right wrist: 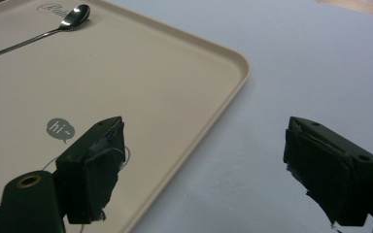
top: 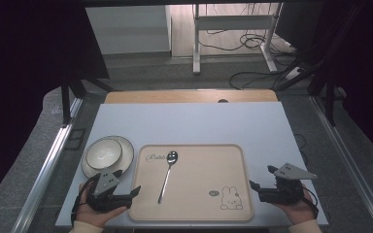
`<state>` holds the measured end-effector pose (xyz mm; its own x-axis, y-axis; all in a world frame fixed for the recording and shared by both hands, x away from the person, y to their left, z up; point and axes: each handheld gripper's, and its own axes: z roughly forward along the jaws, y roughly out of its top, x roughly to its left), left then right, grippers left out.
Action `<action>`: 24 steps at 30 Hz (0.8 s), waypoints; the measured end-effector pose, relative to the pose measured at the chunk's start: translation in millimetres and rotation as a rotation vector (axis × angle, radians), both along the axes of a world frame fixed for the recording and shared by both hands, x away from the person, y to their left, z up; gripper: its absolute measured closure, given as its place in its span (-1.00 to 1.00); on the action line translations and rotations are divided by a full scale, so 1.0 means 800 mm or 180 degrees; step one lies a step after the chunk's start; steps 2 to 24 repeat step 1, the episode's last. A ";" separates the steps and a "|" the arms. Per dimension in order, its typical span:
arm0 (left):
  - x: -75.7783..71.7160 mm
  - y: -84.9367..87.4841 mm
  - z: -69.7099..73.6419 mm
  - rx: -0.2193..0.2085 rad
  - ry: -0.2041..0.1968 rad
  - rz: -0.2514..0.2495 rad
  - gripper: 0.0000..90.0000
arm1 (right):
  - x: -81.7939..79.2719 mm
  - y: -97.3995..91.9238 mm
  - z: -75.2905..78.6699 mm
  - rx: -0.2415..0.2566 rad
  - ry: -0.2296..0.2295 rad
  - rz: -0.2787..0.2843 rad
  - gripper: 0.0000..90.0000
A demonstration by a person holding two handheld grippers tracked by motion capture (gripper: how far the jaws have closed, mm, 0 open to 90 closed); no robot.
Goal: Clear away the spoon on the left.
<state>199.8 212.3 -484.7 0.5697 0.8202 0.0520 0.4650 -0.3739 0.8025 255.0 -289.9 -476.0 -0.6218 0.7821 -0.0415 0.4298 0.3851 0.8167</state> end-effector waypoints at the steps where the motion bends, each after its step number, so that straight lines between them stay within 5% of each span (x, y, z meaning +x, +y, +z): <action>1: 0.001 0.000 0.000 -0.0019 -0.0001 0.0008 -0.59 | -0.001 0.000 0.000 0.0006 0.0006 -0.0006 -0.66; 24: 0.001 0.000 0.000 -0.0019 -0.0001 0.0008 -0.59 | -0.001 0.000 0.000 0.0006 0.0006 -0.0006 -0.66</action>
